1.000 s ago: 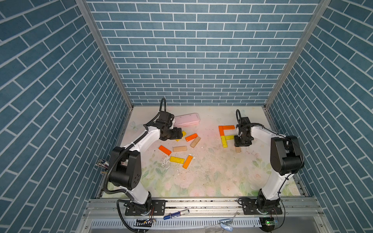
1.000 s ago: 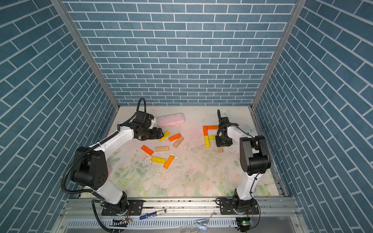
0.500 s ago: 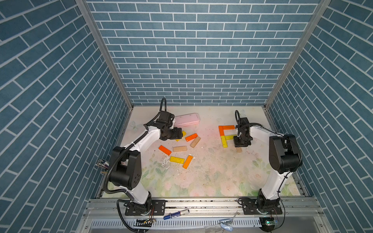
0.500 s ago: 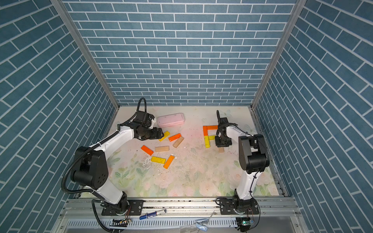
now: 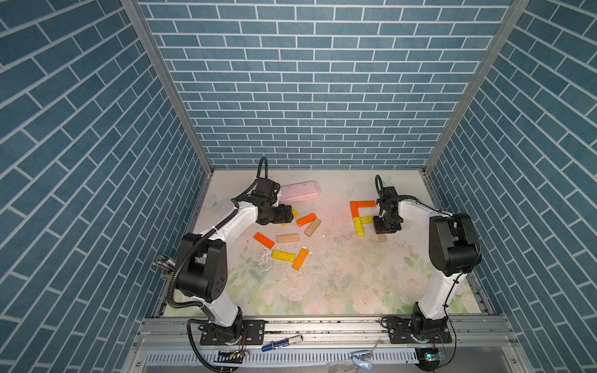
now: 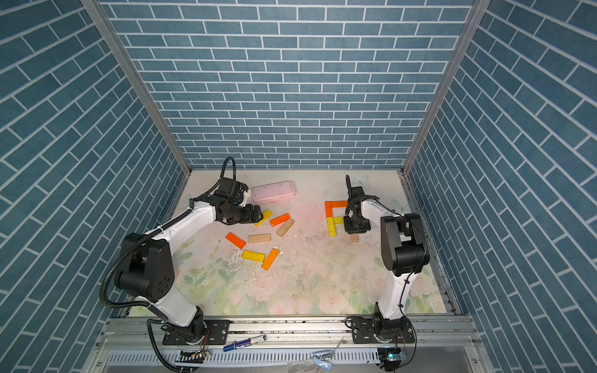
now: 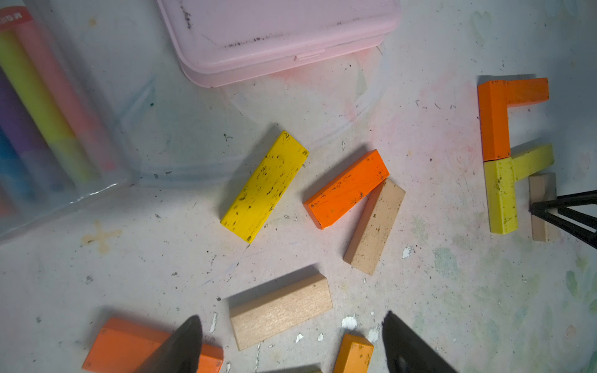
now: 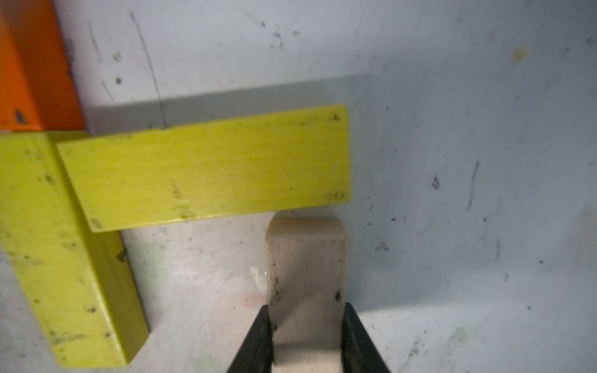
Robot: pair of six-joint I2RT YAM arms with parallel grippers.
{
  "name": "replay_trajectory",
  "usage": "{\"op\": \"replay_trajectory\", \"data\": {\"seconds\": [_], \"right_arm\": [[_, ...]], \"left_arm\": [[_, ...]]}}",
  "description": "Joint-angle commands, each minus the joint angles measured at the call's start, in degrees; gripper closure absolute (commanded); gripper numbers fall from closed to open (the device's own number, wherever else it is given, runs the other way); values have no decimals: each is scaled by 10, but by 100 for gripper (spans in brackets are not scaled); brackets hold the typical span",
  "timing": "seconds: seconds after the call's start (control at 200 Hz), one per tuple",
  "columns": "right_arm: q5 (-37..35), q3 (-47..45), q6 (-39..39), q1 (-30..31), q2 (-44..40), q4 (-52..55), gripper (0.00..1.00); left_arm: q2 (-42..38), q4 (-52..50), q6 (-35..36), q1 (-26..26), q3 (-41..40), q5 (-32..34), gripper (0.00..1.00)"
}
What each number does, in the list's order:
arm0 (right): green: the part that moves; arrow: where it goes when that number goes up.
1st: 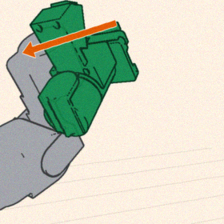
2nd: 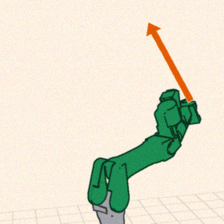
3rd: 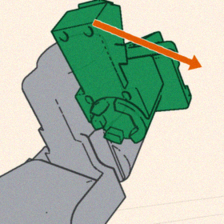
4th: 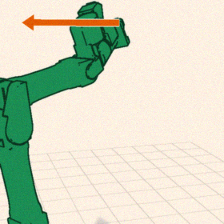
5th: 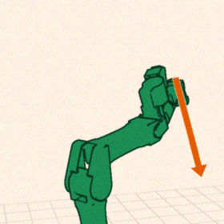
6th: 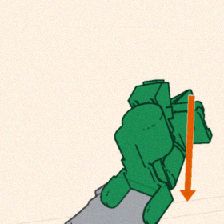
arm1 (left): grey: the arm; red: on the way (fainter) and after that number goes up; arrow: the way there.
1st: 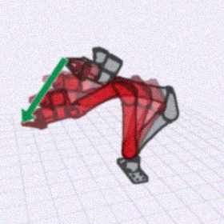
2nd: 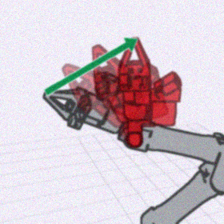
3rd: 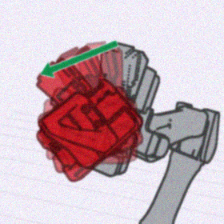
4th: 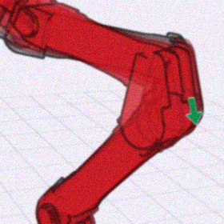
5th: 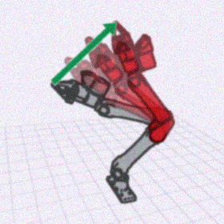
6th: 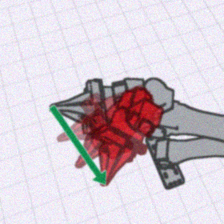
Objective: Assemble the number 6 with building blocks
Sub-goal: Assemble the building block at the center of the board.
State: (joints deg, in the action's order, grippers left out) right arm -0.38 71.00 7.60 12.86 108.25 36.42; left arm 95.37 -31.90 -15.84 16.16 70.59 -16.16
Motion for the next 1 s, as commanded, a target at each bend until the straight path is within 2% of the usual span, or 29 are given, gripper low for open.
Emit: {"op": "replay_trajectory", "data": {"seconds": [0.0,0.675,0.995], "right_arm": [[-12,10,-12,1,21,8,72],[-20,18,-23,-1,31,15,71],[-1,19,-26,-1,11,8,57]], "left_arm": [[7,-10,3,3,15,4,12],[11,-11,4,4,16,2,12],[15,-11,6,4,17,3,12]]}}
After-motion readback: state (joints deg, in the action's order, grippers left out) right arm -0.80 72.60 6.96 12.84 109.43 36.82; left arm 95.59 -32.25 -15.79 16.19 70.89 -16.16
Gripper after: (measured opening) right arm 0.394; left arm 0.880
